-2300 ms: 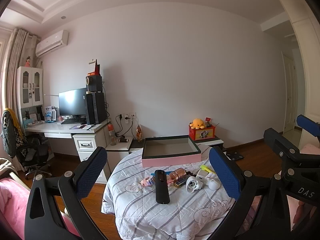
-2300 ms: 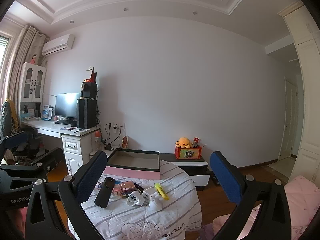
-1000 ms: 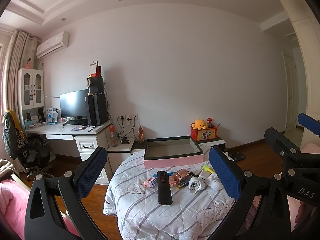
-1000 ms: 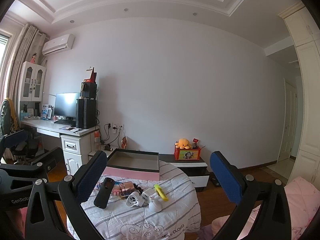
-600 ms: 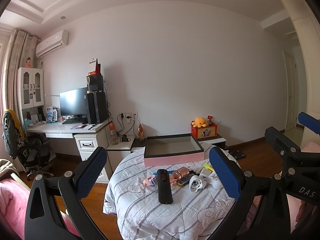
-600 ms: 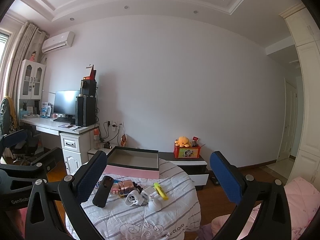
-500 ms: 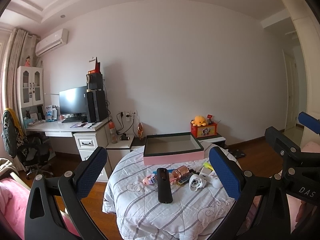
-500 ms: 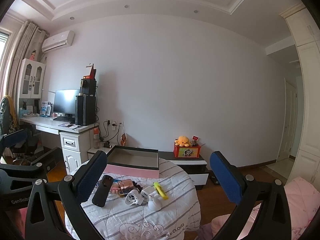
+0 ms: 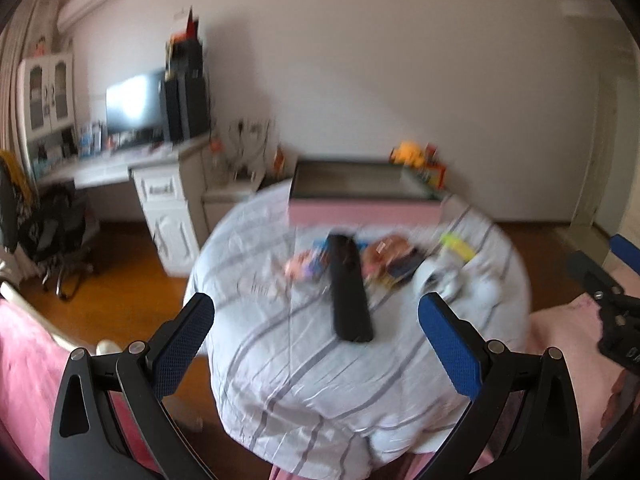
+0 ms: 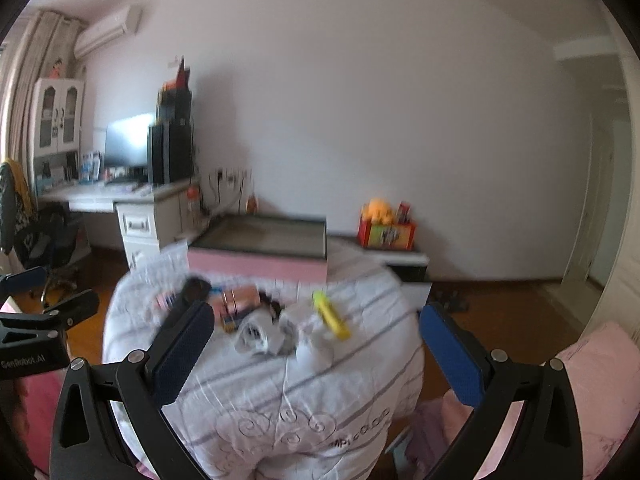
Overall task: Organize rigid objects
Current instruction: 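Grasp the black speaker with the left tool while the right tool grasps the white toy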
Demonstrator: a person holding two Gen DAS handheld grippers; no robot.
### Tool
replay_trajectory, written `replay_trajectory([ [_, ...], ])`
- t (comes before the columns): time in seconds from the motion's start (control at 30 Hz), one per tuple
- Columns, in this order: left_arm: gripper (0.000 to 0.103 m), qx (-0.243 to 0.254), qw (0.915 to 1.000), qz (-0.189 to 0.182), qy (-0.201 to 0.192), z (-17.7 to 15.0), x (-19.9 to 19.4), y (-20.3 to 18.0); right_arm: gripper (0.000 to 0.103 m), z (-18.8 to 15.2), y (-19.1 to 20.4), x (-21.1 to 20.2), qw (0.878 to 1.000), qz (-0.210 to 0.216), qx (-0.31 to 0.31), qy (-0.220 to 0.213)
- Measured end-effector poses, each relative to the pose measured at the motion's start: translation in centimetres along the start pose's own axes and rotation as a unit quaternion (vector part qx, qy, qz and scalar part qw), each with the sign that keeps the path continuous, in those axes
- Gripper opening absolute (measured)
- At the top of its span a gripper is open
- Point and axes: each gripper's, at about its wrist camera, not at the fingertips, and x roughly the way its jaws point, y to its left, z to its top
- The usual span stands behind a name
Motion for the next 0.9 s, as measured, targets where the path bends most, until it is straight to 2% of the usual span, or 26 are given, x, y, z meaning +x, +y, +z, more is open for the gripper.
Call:
replay_trajectory([
  [0.2, 0.103, -0.01, 0.9971, 0.009, 0.075, -1.0, 6.9, 0.0, 0.103, -2.5, -0.9, 5.7, 0.998, 0.009, 0.002, 0.064],
  [0.47, 0.103, -0.013, 0.9906, 0.007, 0.136, -0.5, 12.9, -0.9, 0.103, -4.0, -2.8, 11.0, 0.991, 0.021, 0.017, 0.128],
  [0.6, 0.103, -0.001, 0.9877, 0.005, 0.156, -0.1, 15.3, -1.9, 0.103, -4.1, -3.3, 13.1, 0.988, 0.031, 0.019, 0.149],
  [0.73, 0.103, 0.032, 0.9825, 0.024, 0.182, -0.8, 17.4, -2.8, 0.103, -4.2, -3.4, 15.0, 0.985, 0.05, 0.016, 0.164],
  [0.9, 0.103, 0.01, 0.9873, 0.001, 0.159, -1.3, 17.6, -2.1, 0.103, -4.7, -3.6, 16.3, 0.982, 0.069, 0.016, 0.175],
])
